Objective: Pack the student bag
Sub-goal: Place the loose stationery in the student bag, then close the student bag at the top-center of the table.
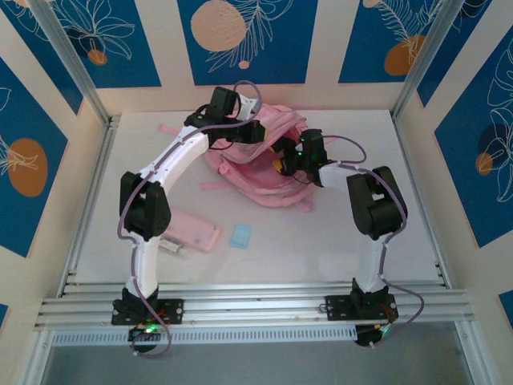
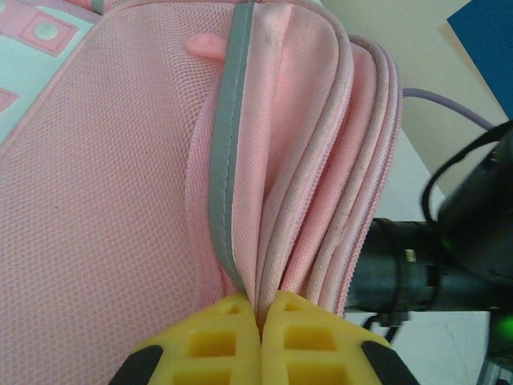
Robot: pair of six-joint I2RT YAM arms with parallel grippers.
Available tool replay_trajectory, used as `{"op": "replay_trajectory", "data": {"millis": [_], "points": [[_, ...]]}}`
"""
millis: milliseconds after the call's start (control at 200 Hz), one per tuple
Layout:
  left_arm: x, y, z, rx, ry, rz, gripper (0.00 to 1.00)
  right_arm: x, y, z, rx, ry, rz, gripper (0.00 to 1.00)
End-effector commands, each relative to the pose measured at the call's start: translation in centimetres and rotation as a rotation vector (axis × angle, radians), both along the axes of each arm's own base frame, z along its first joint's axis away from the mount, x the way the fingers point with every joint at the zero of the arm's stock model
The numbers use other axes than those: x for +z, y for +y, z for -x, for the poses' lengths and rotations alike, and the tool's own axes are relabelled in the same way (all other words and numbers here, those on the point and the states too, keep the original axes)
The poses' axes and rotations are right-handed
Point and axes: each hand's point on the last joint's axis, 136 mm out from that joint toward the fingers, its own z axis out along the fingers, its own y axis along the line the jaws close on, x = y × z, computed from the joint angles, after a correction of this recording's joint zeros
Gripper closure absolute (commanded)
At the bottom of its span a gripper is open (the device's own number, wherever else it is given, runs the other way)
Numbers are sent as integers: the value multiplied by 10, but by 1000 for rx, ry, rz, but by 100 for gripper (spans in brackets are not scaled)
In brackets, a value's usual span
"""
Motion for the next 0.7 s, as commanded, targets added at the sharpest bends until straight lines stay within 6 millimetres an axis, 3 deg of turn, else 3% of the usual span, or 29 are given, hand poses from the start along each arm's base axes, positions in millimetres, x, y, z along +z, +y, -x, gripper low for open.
{"op": "replay_trajectory", "data": {"millis": [0, 135, 240, 315, 380, 525, 595, 690], "points": [[17, 8, -16, 32, -68, 34, 100, -2, -10, 39, 114, 47, 85, 30], [8, 9, -15, 38, -49, 25, 100, 5, -14, 89, 275, 10, 211, 29], [7, 11, -11, 58, -31, 38, 100, 17, 0, 134, 454, -65, 312, 19], [10, 18, -6, 83, -23, 52, 74, 23, 16, 165, 583, -106, 377, 15], [14, 25, 1, 105, -24, 75, 56, 26, 31, 188, 676, -136, 414, 12], [17, 62, 18, 206, -22, 90, 14, 29, 70, 218, 833, -221, 463, 12], [15, 86, 28, 269, -20, 84, 0, 26, 91, 229, 910, -275, 501, 12], [6, 123, 43, 355, -4, 77, 0, 21, 120, 243, 1008, -330, 525, 12]]}}
